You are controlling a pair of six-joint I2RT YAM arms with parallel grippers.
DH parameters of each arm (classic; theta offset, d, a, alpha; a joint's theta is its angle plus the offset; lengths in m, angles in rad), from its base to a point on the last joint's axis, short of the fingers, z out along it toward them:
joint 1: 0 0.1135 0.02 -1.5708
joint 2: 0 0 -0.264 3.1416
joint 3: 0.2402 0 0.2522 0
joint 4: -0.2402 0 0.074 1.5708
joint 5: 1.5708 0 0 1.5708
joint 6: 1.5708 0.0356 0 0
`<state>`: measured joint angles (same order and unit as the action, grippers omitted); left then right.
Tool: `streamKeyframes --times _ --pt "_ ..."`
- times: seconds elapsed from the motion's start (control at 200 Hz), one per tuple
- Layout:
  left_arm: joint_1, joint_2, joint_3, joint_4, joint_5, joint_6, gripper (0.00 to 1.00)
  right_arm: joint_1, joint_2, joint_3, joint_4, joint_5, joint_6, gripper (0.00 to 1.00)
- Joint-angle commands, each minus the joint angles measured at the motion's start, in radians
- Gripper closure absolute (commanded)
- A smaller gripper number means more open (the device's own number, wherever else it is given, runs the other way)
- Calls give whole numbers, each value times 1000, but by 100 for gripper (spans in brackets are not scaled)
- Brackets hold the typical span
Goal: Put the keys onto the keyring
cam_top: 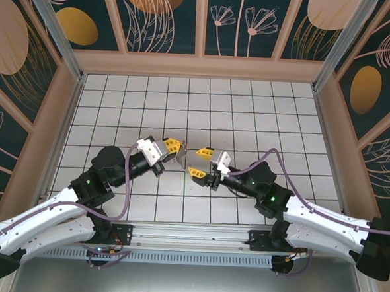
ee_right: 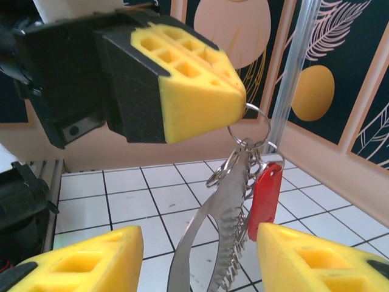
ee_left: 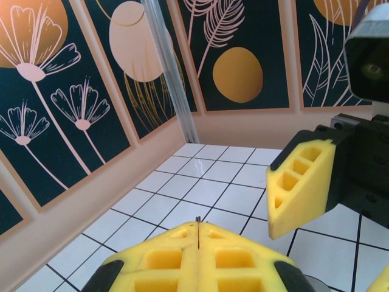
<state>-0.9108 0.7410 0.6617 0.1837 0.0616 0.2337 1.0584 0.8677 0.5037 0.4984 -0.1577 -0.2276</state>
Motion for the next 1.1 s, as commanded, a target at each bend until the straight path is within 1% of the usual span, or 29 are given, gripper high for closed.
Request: streamKeyframes --times 0.0,0.125,0.23,0.455,0.561,0.756,0.831,0.921,1.096 --pt "-2 -1 1 75 -25 5 100 9 15 -1 56 18 24 49" --pt "-3 6 0 78 -32 8 100 12 29 -1 70 26 34 50" --pt "-2 6 -4 85 -28 7 100 11 46 4 71 41 30 54" --pt "-2 5 -6 82 -27 7 100 10 97 17 78 49 26 69" --pt "-2 5 -5 81 -29 7 100 9 108 21 81 60 25 73" --pt "-3 10 -4 82 -28 7 100 9 117 25 90 81 24 84" --pt "-2 10 -4 85 -29 6 100 9 121 30 85 94 22 90" --pt "-3 11 -5 88 -34 4 100 9 123 32 87 109 18 100" --pt "-3 14 -21 130 -48 -12 100 14 120 24 108 167 11 100"
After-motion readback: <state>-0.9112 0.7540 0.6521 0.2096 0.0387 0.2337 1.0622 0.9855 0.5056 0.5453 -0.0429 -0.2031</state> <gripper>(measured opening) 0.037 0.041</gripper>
